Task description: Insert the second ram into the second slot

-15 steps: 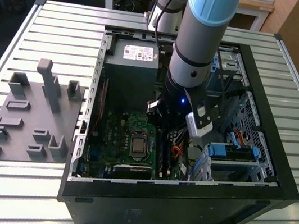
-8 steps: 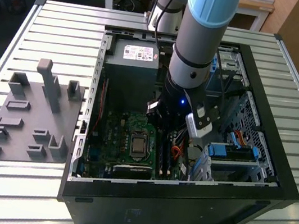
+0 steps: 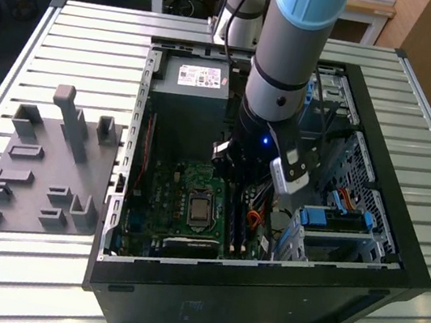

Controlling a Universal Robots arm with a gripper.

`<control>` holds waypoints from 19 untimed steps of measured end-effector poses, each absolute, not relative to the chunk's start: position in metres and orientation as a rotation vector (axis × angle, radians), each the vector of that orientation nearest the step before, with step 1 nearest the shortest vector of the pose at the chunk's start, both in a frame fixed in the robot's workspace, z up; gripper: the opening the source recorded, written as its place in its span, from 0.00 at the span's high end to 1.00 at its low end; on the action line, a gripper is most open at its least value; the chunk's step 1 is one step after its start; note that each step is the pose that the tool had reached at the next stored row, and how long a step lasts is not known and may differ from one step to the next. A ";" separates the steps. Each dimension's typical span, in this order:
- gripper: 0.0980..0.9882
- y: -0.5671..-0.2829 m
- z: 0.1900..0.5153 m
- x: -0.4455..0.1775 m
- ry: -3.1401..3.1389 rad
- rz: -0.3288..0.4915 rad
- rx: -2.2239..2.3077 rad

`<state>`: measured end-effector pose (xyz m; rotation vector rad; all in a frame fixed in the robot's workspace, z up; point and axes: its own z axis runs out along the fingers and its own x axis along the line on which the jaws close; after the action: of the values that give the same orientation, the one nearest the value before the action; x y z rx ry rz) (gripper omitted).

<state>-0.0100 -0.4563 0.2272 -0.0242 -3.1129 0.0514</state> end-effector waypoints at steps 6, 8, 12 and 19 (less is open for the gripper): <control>0.99 -0.456 0.234 -0.010 -3.113 0.051 -0.024; 0.99 -0.456 0.237 -0.010 -3.113 0.051 -0.024; 0.99 -0.456 0.242 -0.010 -3.112 0.051 -0.024; 0.99 -0.456 0.250 -0.010 -3.110 0.051 -0.024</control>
<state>-0.0100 -0.4562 0.2496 -0.0241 -3.1099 0.0511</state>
